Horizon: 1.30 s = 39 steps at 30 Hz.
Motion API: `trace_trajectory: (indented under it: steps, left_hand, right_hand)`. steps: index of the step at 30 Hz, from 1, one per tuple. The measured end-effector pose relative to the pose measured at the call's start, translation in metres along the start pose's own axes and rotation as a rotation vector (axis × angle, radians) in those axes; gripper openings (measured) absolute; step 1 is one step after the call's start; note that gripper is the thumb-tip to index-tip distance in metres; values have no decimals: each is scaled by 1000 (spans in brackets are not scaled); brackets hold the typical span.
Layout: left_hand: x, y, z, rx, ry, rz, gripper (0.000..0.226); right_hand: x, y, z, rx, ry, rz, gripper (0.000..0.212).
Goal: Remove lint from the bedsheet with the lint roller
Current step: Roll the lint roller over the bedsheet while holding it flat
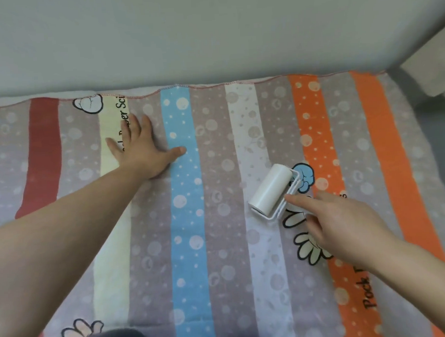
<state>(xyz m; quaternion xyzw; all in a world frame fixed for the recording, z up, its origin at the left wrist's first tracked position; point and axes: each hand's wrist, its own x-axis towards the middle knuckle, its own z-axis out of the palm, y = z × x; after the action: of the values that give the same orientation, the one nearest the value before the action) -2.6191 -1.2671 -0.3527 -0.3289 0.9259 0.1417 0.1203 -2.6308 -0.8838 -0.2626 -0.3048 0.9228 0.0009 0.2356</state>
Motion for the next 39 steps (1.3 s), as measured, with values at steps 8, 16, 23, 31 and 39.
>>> trace_trajectory:
  steps: [8,16,23,31,39]
  left_hand:
    - [-24,37,9,-148,140,222,73]
    - [-3,21,15,-500,76,286,84]
    - [19,-6,16,-935,-137,239,72]
    - [8,15,5,-636,-100,215,73]
    - [4,22,17,-393,18,217,109]
  right_hand:
    - [-11,25,-70,28,-91,-23,54]
    - [106,-54,-84,135,173,-66,53]
    - [180,-115,-55,91,136,-60,56]
    - [147,-91,-57,46,14,27,54]
    - [95,-45,-36,20,6,19,54]
